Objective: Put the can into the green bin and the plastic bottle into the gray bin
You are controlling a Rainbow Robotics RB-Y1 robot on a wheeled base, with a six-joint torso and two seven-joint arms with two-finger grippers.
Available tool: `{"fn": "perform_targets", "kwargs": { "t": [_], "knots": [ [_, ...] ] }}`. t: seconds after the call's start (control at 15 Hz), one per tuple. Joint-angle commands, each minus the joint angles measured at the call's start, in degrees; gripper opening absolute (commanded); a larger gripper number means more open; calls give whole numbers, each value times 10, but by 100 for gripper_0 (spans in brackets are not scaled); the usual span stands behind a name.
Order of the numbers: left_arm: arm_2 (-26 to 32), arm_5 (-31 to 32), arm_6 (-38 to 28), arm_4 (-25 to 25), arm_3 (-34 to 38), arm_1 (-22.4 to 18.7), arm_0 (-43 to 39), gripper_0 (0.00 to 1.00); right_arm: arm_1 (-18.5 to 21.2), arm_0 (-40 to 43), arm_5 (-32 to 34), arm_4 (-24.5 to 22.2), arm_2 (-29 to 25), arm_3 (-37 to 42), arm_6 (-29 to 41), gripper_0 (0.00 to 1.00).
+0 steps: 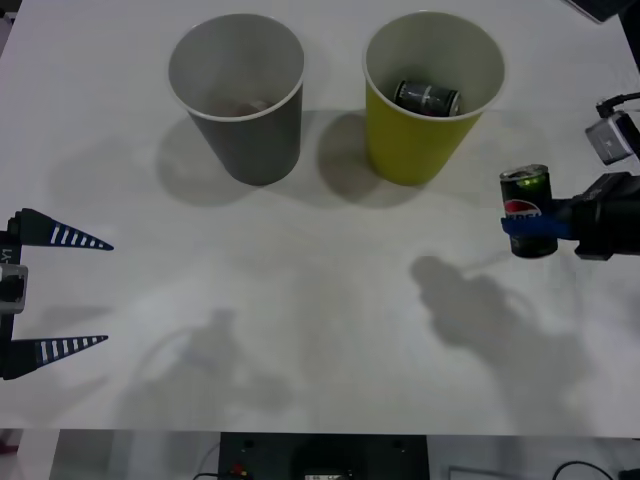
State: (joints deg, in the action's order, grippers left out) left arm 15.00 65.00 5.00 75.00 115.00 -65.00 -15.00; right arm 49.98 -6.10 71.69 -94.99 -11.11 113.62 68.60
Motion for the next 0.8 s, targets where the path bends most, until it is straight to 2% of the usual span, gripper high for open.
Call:
{"fn": "perform_targets", "kwargs": {
  "t": [0.07,0.2,0.47,0.6,0.8],
  "knots": [
    [0,0,0,0,0,0,0,100,44,-39,22,1,0,7,56,0],
    [0,0,0,0,0,0,0,100,74,-71,40,0,3,5,58,0],
    [0,0,0,0,0,0,0,100,126,-163,46,4,66,-33,58,0],
    [0,0,0,0,0,0,0,100,142,-248,47,6,134,-74,58,0],
    [0,0,0,0,0,0,0,100,143,-367,64,5,218,-146,58,0]
  ]
}}
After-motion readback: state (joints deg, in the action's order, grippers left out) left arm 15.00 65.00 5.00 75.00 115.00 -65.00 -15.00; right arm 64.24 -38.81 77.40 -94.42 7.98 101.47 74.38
